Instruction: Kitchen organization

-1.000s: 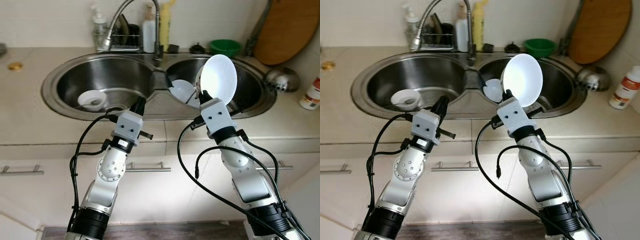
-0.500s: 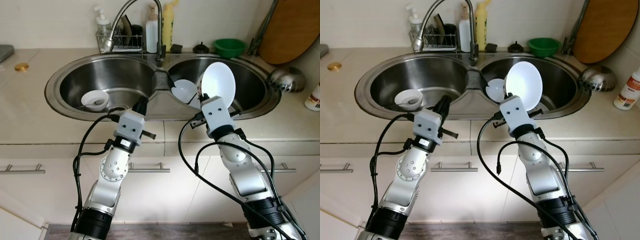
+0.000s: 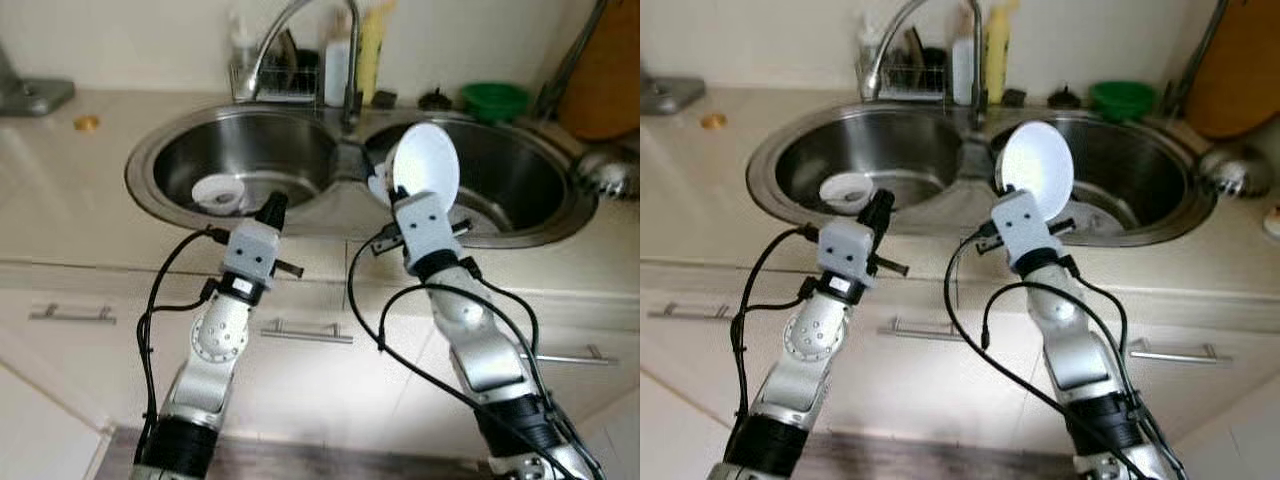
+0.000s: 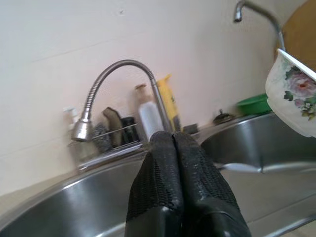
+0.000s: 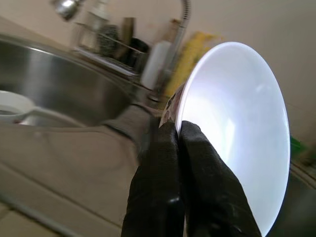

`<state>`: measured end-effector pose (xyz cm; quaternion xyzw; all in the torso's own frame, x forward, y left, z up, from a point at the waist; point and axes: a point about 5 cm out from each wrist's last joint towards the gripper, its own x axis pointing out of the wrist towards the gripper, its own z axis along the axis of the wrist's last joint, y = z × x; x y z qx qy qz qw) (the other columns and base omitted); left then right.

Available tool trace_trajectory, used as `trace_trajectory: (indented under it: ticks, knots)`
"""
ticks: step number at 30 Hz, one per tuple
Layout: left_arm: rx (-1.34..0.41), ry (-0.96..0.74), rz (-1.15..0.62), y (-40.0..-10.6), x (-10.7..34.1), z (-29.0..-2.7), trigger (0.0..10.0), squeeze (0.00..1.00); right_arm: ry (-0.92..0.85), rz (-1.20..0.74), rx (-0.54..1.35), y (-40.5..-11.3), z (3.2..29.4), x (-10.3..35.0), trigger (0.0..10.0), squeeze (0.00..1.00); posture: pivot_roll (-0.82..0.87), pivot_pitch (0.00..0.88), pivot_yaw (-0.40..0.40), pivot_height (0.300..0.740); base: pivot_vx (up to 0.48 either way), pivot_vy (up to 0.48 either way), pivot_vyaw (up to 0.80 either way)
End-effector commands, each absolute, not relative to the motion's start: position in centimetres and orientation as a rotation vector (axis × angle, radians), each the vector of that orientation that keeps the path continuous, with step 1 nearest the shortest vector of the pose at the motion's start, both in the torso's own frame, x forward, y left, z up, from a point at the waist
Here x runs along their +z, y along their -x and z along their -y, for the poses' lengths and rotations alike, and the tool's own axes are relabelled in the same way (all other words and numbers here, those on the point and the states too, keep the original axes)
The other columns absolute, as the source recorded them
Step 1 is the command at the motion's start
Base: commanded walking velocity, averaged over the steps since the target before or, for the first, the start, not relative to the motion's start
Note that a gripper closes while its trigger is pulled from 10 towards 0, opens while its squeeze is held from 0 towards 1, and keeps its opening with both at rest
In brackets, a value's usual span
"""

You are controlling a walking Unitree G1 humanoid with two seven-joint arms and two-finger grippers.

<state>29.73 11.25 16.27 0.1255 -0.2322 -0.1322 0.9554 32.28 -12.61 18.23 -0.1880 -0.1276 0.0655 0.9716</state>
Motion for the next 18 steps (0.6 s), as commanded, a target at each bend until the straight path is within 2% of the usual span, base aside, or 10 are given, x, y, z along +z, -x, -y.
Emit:
trace_trajectory:
  ticks: [1,8,18]
  knots:
    - [-0.27,-0.261,0.49,-29.73,16.69,-11.35,10.0,0.0,0.371,0.325,0.122,-32.3,12.45,19.81,10.0,0.0,-0.07,0.0,-0.035,0.74,0.0,0.0,0.0]
    - [-0.272,-0.253,0.494,-29.72,16.76,-11.41,10.0,0.0,0.385,0.341,0.117,-32.21,12.41,20.01,10.0,0.0,-0.07,0.0,-0.034,0.74,0.0,0.0,0.0]
    - [-0.277,-0.251,0.493,-29.67,16.73,-11.35,10.0,0.0,0.388,0.343,0.104,-32.07,12.64,19.92,10.0,0.0,-0.07,0.0,-0.032,0.74,0.243,0.0,0.0]
